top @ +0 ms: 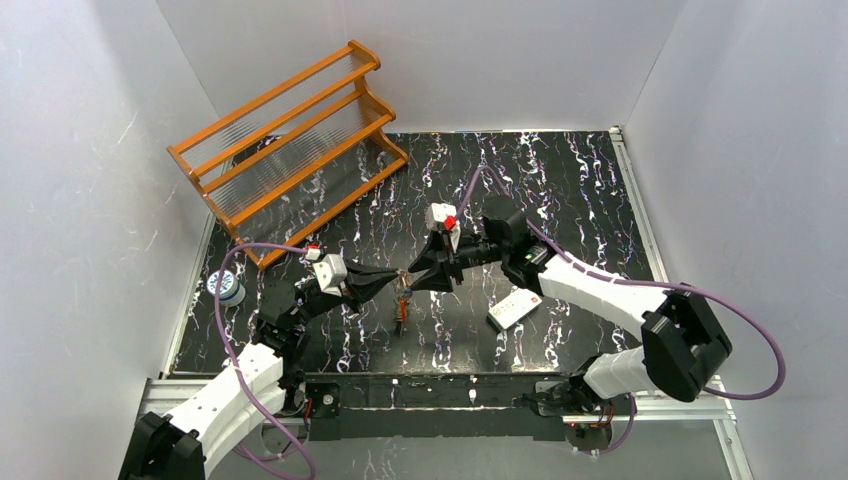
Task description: Put the keys on the keyring
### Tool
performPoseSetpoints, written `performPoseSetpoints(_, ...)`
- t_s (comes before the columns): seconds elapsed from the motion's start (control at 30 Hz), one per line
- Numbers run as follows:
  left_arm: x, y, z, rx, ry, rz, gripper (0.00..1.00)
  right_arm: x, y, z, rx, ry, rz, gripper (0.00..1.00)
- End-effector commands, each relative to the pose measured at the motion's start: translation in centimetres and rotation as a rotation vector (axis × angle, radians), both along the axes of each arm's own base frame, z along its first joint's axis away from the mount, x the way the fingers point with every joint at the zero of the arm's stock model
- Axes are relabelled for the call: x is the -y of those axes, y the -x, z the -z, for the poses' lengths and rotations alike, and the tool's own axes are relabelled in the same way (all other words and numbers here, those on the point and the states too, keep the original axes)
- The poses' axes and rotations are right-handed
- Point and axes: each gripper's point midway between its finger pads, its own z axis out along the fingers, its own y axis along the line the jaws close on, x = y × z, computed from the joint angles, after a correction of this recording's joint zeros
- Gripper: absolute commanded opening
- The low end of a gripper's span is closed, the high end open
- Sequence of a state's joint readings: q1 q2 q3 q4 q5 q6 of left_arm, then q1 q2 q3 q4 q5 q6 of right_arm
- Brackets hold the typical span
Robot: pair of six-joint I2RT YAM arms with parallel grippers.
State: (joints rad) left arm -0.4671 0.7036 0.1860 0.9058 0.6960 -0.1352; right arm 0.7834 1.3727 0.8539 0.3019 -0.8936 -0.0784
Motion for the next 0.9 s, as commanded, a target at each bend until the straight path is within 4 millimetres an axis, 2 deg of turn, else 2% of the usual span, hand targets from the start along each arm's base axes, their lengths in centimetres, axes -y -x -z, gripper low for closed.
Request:
performPoseSetpoints(0.0,0.0,0.2,-2.3,0.079,0.042,0.004,0.0,-0.2,-0.4,-3.2,0.093,-0.095,0.03,0.5)
performPoseSetpoints(0.2,0.0,0.4,-2.4,0.08,0.043,0.011,0.0,-0.7,-1.9,-4.8,0.104,-0.138,0.112,0.53)
performPoseSetpoints(0.37,0.0,0.5,-2.4,0.083,0.046,0.011,0.0,-1.5,-1.9,-4.6,0.049,-0.133,0.082,0.5)
performPoseSetpoints(0.5,0.0,0.4,-2.3,0.079,0.044,0.012,0.0,-2.0,-1.6,-4.0,0.018,-0.116,0.033,0.39)
performPoseSetpoints(0.6,0.0,0.4,-2.4,0.082,0.044,0.011,0.0,-2.2,-1.3,-3.7,0.006,-0.107,0.007,0.35)
performPoseSetpoints(0.73,0.0,0.4,-2.4,0.082,0.043,0.011,0.0,-2.2,-1.1,-3.7,0.004,-0.109,-0.003,0.19)
performPoseSetpoints(0.87,0.0,0.5,-2.2,0.076,0.042,0.015,0.0,-2.2,-1.0,-3.9,0.006,-0.121,-0.011,0.1)
